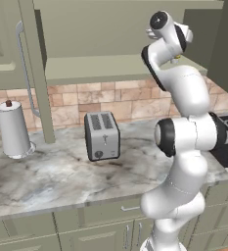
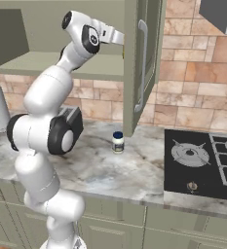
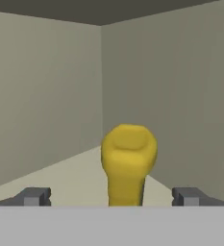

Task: Take 2 condiments from the cabinet and move them on the counter near the stove.Make sure the condiments are lined up with each other, next to each other.

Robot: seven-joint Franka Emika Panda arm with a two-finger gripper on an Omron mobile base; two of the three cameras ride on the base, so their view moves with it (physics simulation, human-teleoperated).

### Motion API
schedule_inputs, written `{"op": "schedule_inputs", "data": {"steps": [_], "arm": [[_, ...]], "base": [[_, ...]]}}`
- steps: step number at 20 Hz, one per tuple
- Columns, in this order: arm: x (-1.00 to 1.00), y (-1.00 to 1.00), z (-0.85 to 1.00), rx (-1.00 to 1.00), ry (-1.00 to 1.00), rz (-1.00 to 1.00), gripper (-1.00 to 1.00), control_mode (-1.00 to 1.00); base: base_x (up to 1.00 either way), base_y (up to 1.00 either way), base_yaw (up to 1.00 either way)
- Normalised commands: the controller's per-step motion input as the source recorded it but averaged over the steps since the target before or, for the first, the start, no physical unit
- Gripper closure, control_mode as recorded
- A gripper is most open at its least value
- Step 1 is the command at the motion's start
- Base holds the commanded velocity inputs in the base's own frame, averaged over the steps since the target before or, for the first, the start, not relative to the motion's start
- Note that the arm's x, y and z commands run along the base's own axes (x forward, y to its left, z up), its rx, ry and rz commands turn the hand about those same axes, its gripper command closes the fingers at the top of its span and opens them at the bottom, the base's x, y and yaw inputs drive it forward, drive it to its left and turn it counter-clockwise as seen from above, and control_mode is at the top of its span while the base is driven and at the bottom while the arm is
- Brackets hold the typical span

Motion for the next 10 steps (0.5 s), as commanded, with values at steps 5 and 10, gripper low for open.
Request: {"op": "schedule_inputs", "data": {"steps": [5, 10], "arm": [[0.21, -0.22, -0.02, 0.00, 0.00, -0.03, -1.00, -1.00], [0.17, -0.31, -0.01, 0.00, 0.00, -0.07, -1.00, -1.00]], "base": [[0.00, 0.00, 0.00], [0.00, 0.00, 0.00]]}}
